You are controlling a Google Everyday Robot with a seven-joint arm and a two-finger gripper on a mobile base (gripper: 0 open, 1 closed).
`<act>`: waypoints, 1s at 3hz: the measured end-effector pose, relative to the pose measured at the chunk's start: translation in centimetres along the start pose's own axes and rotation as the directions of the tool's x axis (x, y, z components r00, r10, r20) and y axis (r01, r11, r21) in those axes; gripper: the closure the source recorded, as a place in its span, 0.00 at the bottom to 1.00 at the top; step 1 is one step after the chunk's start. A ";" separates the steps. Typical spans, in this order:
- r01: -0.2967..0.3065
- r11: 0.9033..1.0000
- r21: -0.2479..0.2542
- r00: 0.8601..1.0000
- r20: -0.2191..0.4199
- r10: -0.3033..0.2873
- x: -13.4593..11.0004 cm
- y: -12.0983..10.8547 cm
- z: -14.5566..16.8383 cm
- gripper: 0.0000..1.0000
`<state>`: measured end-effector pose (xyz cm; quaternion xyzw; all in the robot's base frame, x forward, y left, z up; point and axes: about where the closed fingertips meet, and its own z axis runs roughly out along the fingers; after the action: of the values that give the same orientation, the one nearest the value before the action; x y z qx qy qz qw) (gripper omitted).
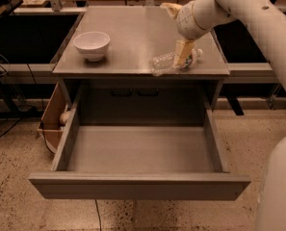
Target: Pick water bottle from top drawer and place on counter
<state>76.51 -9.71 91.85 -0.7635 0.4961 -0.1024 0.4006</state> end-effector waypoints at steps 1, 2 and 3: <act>-0.006 0.999 0.033 1.000 -0.006 0.006 0.0 -0.5 -1.6 0.00; -0.009 0.999 0.043 1.000 -0.007 0.009 0.2 -0.7 -2.0 0.00; -0.025 0.994 0.103 1.000 -0.015 0.027 1.5 -0.9 -4.7 0.00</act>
Offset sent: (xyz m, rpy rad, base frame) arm -0.0079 -0.0246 0.0343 0.0378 -0.0598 -0.0435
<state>75.21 -13.17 95.24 -0.7344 0.5034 -0.1288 0.4367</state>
